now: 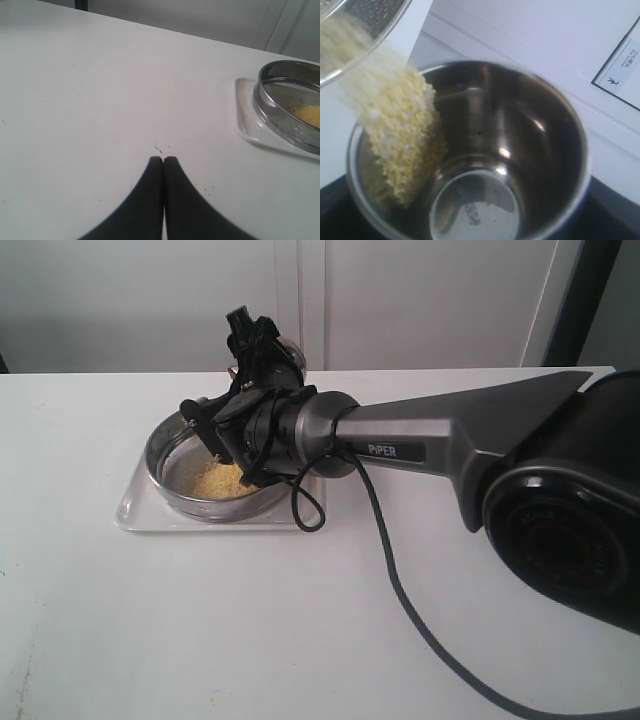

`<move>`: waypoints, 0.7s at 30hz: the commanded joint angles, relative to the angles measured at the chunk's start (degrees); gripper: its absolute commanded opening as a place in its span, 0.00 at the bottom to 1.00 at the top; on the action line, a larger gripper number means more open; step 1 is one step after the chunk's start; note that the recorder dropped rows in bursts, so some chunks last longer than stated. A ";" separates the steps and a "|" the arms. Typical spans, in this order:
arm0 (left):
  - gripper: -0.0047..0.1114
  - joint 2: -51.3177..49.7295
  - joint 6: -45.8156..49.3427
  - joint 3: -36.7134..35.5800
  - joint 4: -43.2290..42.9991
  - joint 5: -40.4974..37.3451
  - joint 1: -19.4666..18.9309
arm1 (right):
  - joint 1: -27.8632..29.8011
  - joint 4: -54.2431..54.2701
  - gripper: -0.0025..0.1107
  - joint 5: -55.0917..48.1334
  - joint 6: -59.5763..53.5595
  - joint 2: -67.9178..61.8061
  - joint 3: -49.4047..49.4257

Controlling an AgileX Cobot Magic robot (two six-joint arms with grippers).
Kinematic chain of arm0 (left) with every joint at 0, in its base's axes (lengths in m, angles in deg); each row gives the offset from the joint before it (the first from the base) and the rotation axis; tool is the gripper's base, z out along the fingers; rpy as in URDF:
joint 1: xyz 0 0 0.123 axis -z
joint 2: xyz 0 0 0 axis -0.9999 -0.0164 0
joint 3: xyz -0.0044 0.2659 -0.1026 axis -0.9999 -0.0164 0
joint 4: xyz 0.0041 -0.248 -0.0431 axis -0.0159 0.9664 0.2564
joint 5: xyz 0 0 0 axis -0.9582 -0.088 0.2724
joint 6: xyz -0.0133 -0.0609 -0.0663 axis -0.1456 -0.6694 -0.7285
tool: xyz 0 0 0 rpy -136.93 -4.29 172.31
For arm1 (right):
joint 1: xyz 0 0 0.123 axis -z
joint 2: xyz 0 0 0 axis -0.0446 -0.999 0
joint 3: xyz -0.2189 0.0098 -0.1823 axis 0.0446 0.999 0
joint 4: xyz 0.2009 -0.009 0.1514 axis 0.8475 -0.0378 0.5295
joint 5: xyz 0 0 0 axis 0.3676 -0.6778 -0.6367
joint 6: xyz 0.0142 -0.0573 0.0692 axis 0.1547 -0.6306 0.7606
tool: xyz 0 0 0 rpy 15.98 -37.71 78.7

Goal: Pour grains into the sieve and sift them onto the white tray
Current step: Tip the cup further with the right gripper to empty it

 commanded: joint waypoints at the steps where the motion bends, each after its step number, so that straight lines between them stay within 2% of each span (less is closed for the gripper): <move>1: 0.04 0.00 0.21 -0.28 0.20 0.48 -0.11 | -0.20 -0.98 0.02 -1.01 -1.97 0.45 -0.55; 13: 0.04 0.00 0.21 -0.28 0.20 0.48 -0.11 | -0.56 -0.98 0.02 1.62 -12.65 0.45 -0.55; 21: 0.04 0.00 0.21 -0.28 0.20 0.48 -0.11 | -1.34 -0.98 0.02 -2.09 -12.54 0.45 -0.55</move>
